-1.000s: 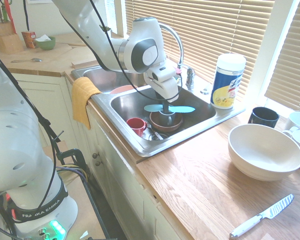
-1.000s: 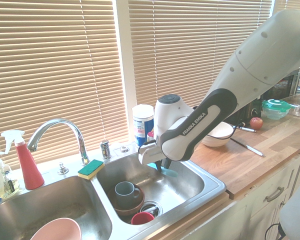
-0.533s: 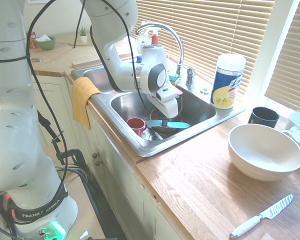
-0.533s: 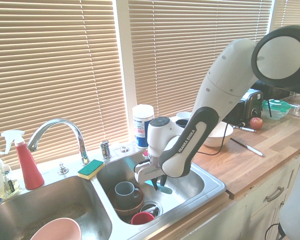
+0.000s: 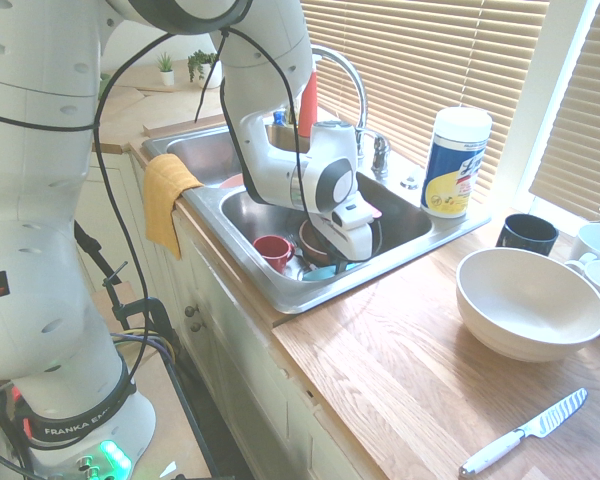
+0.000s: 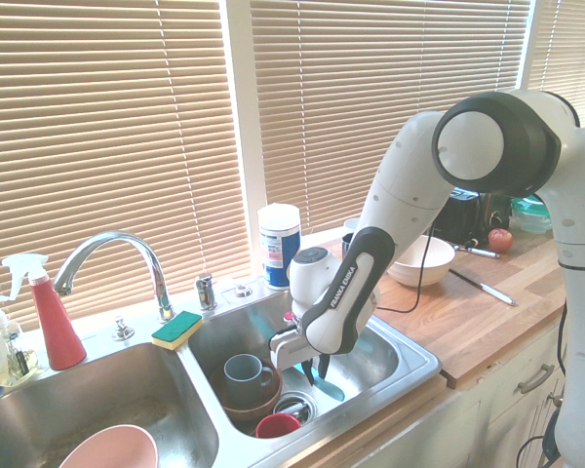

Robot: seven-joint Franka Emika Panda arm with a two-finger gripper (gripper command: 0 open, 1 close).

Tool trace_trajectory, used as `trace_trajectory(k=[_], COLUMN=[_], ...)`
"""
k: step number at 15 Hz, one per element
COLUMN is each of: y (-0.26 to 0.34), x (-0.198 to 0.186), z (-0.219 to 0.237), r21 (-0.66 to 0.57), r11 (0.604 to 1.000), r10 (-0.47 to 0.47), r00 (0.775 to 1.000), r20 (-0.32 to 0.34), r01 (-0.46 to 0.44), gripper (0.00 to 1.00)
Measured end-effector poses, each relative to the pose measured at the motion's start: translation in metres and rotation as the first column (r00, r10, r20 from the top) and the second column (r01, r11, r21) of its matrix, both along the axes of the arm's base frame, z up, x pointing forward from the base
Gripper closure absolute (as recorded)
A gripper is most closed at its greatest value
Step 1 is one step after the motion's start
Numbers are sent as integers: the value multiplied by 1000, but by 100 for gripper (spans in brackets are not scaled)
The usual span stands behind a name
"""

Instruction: Put the knife into the sink

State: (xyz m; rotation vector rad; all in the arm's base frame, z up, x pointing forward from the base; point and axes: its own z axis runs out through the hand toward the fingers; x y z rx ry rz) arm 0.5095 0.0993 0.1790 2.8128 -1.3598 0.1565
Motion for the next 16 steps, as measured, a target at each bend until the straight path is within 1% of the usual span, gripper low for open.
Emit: trace_trajectory(k=[5,11,12,14,16], y=[5,7,7,7,5], x=[3,17,21,29,30], z=[-7,4,11,40,89], r21=[23,40,45,51,57], r11=[1000,999,999,998,997], r10=[-1,5,9,36,55], r00=[1000,1000,1000,998,998], r20=[-21,14,27,49,30], r01=[2,-6,-10,-38,-57], gripper=[0,0,0,0,0])
